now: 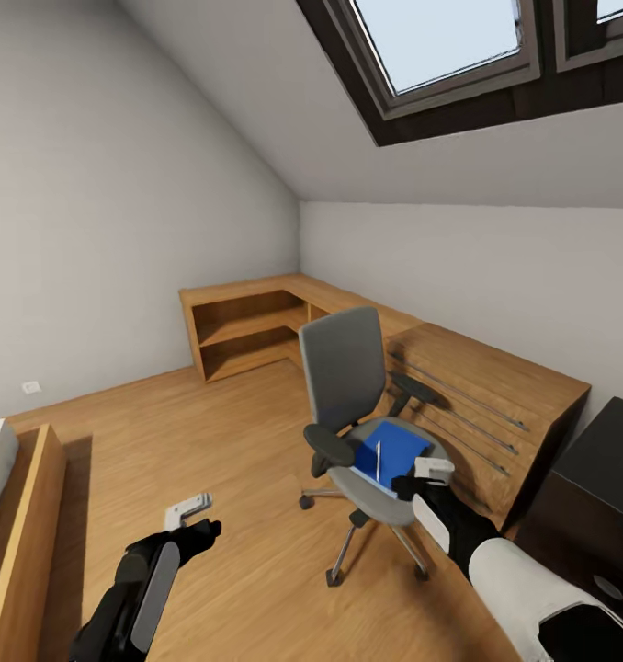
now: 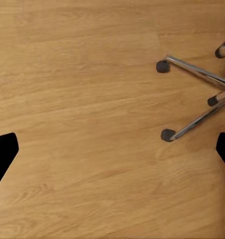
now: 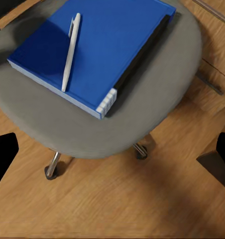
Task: In the bedroom, organize the workspace by keeping the computer under the desk, ensuring the monitor is on the desk, placing the keyboard on the desk next to the monitor, placing the mouse on the desk next to the keyboard, moving the folder from the swivel chair onto the desk next to the mouse, stacking the notebook on top of the folder with the pen on top of the notebook, and positioning the swivel chair next to the desk.
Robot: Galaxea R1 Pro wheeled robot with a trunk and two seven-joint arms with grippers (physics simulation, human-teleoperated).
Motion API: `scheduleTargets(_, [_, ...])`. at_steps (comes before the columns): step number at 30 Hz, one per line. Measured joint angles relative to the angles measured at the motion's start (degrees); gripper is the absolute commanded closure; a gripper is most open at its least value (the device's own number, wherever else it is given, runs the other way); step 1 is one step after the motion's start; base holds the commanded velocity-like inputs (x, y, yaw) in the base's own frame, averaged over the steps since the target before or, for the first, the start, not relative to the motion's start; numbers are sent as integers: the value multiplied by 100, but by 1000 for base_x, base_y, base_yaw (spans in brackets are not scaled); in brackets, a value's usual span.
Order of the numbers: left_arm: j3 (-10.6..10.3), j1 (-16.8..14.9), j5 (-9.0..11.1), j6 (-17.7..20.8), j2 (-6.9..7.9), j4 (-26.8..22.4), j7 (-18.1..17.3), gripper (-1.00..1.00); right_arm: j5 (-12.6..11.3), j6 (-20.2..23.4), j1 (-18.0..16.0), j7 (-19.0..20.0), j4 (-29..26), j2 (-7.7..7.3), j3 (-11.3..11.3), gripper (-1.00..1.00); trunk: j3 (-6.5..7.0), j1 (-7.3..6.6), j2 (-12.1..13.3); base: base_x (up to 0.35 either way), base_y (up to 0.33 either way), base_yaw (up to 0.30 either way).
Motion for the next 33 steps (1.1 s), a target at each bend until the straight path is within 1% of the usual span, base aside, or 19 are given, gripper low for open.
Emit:
scheduleTargets(1, [-5, -21, 23, 11, -32, -17, -2, -100, -9, 100, -27, -3, 8, 10, -58, -100, 0, 0, 0, 0, 0, 0])
scheduleTargets(3, [-8, -41, 36, 13, -55, -37, -8, -100, -18, 188, -42, -7, 29, 46, -105, -100, 0, 0, 0, 0, 0, 0])
scheduleTargets(4, [-8, -43, 38, 11, -57, -50, -9, -100, -18, 206, -41, -8, 31, 68, -116, -100, 0, 0, 0, 0, 0, 0])
scheduleTargets(5, [0, -46, 40, 10, -39, -109, -15, -100, -22, 237, -10, -12, 17, 132, -141, -100, 0, 0, 0, 0, 0, 0])
scheduleTargets(6, [2, -38, 43, 12, -9, -191, -19, -100, -33, 251, 12, -14, 4, 158, -143, -100, 0, 0, 0, 98, 0, 0])
scheduleTargets(7, [-8, 308, 44, 4, 50, -526, -37, -100, -31, 232, 49, 0, 11, 193, -169, -100, -2, -1, -1, 130, 0, 0])
scheduleTargets(8, [-11, 373, 54, 0, 57, -561, -39, -100, -28, 209, 52, -1, 16, 195, -171, -100, -1, -1, 0, 183, 0, 0])
scheduleTargets(11, [-16, 426, 56, -2, 60, -589, -41, -100, -29, 164, 54, -1, 23, 191, -172, -100, 0, -3, 0, 242, 0, 0])
scheduleTargets(20, [-99, 451, 52, -3, 45, -542, -27, -100, -22, 10, 60, -15, 45, 192, -173, -100, 0, -3, 0, 313, 0, 4])
scheduleTargets(27, [-109, 452, 55, -3, 45, -541, -33, -100, -14, -4, 61, -19, 43, 194, -177, -100, 0, -3, 0, 320, 0, 153])
scheduleTargets(31, [-121, 453, 57, -3, 39, -541, -36, -100, -24, -7, 58, -20, 42, 176, -167, -100, 0, -3, 0, 320, 0, 70])
scheduleTargets(32, [-128, 452, 57, -3, 38, -540, -37, -100, -24, -7, 57, -19, 42, 175, -167, -100, 0, -3, 0, 0, 0, 0])
scheduleTargets(33, [-151, 451, 71, -27, 6, -555, -25, -100, 7, -9, 64, -18, 76, 145, -181, -100, 0, 1, 2, 0, 0, 0])
